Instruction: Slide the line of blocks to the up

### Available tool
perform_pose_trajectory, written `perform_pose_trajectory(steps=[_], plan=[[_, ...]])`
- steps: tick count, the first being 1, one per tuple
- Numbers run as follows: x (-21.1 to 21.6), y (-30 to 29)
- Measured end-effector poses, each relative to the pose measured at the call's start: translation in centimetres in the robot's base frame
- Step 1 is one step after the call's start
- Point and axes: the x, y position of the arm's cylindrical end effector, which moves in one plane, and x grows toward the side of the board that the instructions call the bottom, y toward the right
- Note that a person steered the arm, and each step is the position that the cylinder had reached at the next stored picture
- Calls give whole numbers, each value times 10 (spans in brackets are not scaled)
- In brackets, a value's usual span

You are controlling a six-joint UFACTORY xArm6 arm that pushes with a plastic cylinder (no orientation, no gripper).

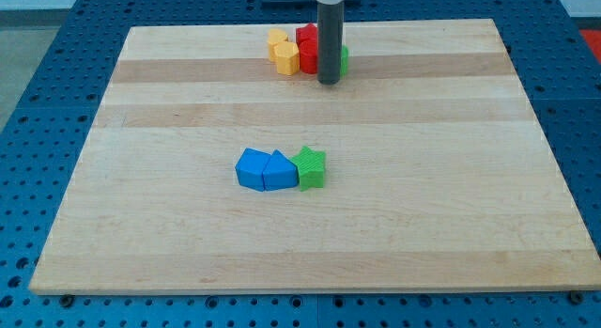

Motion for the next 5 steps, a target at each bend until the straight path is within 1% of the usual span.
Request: perform_pose_trajectory(steps=[2,3,4,5], plan=[[-24,0],[-26,0],[15,13],[81,36]])
